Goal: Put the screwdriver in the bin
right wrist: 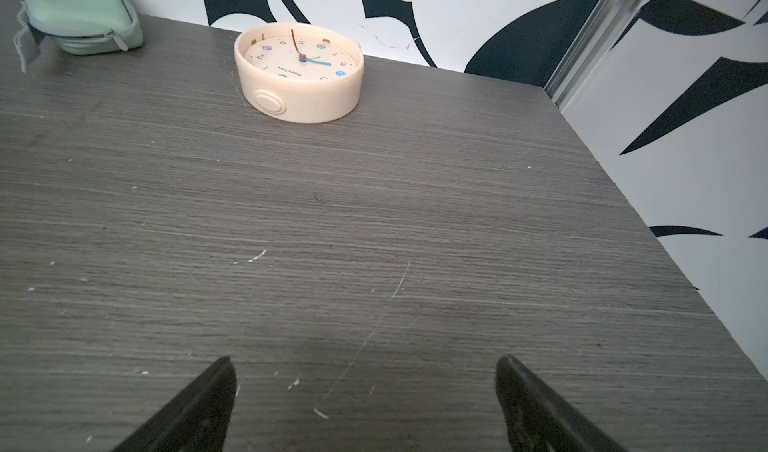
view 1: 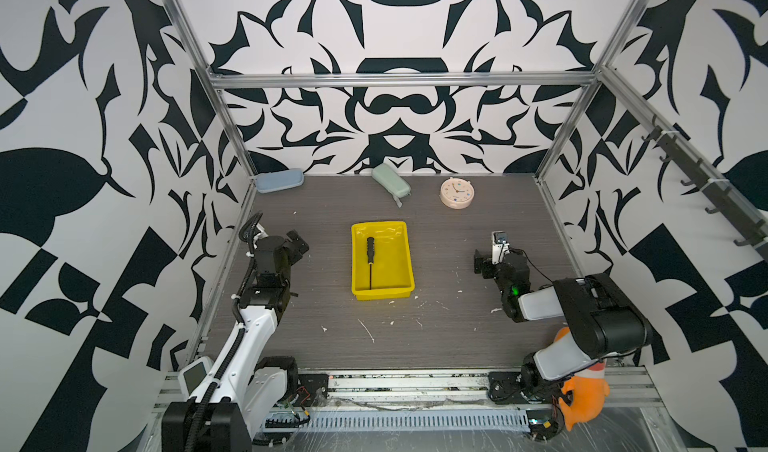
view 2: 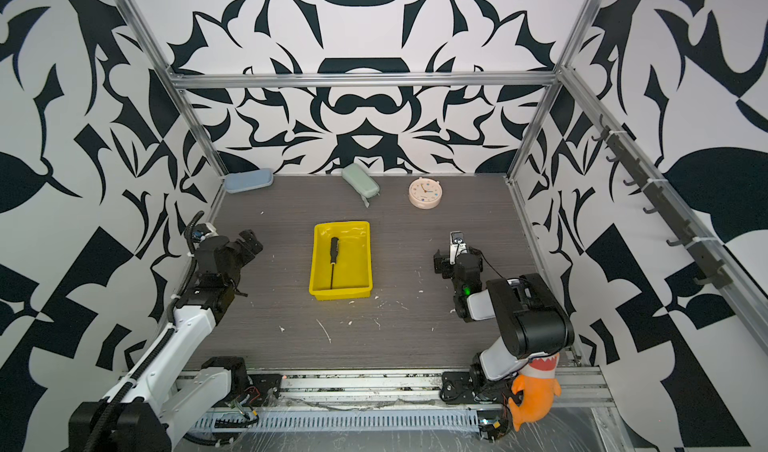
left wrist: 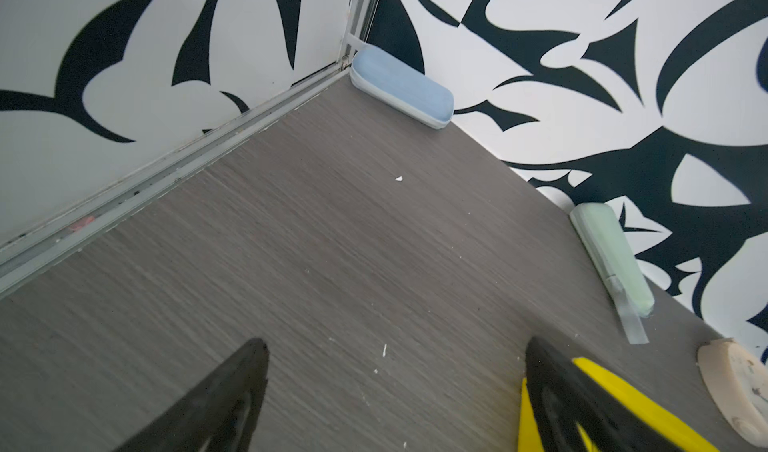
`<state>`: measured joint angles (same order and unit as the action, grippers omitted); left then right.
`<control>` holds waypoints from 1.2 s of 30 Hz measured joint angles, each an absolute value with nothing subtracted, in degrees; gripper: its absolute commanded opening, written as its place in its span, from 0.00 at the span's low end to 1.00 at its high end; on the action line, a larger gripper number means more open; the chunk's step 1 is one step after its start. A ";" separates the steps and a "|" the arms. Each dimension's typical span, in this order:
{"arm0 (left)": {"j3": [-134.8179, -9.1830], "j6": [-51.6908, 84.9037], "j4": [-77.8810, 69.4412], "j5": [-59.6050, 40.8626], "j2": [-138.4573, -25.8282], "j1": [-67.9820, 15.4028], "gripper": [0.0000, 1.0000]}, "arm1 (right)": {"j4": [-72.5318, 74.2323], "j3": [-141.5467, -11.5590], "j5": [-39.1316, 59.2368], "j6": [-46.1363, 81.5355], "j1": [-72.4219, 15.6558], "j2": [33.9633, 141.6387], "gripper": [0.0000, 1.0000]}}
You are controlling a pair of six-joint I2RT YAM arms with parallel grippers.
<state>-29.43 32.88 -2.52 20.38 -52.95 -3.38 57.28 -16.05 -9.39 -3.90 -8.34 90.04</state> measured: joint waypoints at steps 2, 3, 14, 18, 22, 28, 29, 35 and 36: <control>-27.94 31.62 -3.86 21.02 -52.01 -3.38 0.99 | 57.28 -16.05 -9.39 -3.90 -8.34 90.06 1.00; -27.18 30.76 -5.02 21.54 -51.62 -3.38 0.99 | 57.30 -16.05 -9.39 -3.90 -8.34 90.06 0.99; -20.95 18.11 -20.14 22.55 -55.48 -3.38 0.99 | 57.30 -16.05 -9.39 -3.90 -8.34 90.06 0.99; -20.05 9.85 -27.44 18.50 -60.84 -3.38 0.99 | 57.30 -16.05 -9.39 -3.90 -8.34 90.06 1.00; -17.65 4.36 -35.77 16.21 -66.57 -3.42 0.99 | 57.21 -16.05 -9.32 -4.03 -8.34 90.06 1.00; -14.52 3.57 -46.74 18.90 -73.28 -3.38 0.99 | 56.82 -16.23 -9.17 -4.25 -8.34 90.06 0.99; -13.69 3.55 -49.17 19.25 -74.56 -3.38 0.99 | 56.82 -16.25 -9.17 -4.25 -8.34 90.06 0.99; -10.72 3.60 -62.04 21.80 -85.23 -3.25 0.99 | 56.80 -16.47 -9.15 -4.25 -8.34 90.06 0.99; -10.74 3.55 -64.31 21.91 -87.53 -3.20 0.99 | 56.80 -16.49 -9.15 -4.25 -8.34 90.04 1.00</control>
